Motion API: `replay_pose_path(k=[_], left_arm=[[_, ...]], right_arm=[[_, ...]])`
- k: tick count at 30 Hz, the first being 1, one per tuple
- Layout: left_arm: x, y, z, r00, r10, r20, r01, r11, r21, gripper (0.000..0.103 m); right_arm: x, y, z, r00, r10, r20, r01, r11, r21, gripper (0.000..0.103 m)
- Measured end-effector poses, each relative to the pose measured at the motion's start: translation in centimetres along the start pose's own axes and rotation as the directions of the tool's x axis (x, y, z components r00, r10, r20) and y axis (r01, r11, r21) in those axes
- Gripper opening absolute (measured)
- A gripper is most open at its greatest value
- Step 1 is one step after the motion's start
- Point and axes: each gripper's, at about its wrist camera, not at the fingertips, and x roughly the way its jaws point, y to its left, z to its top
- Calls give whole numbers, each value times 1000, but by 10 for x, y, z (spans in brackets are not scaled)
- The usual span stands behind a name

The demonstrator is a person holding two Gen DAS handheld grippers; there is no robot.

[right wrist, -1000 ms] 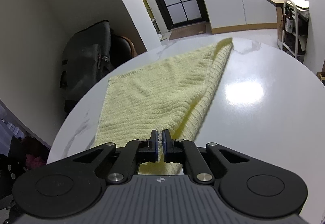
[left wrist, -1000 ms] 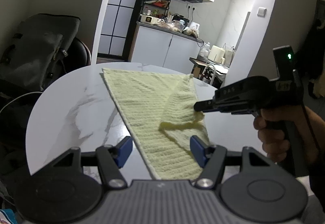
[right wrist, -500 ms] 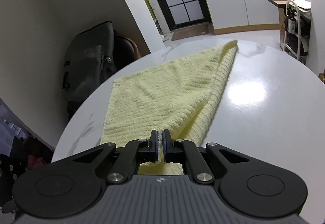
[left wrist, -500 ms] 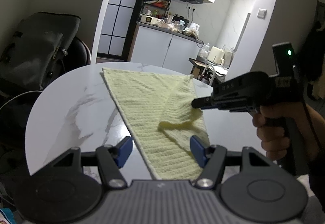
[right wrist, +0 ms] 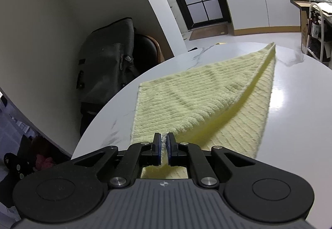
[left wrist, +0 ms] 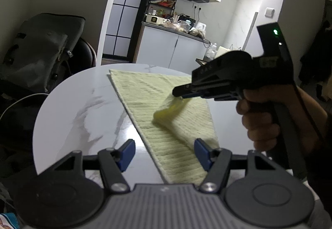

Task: Fold towel

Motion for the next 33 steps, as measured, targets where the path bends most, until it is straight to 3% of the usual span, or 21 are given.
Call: replay_pose_path(k=[8,10,12,13,26,33], left_arm=[[-1,2,-1,1000,6,-3,-6,1000,2,66],[-1,3,-1,1000,7,-5,-7,1000,0,66],[0,3,-2,1000,9,-7,-9,1000,-1,66],[0,3,-2,1000,8,-7,-8,1000,-1,66],[6,5,-2,1000,-4,-12,4,1000,-5,66],[5,5,-2,1000,-7,-10,7,1000,-1,66]], right_arm=[[14,8,1,999,24,-23,-24,1000,0,9],[14,10,2,999,47,-17,-47,999,9,14],[13,11,2,998,62,-9,-61,998,13,32],[12,12,2,998,64,-4,-64,998,11,34],[12,11,-10,998,-41,-49,39,998,-49,35],[15,14,-14,997,-50,-65,46,997,-65,42]])
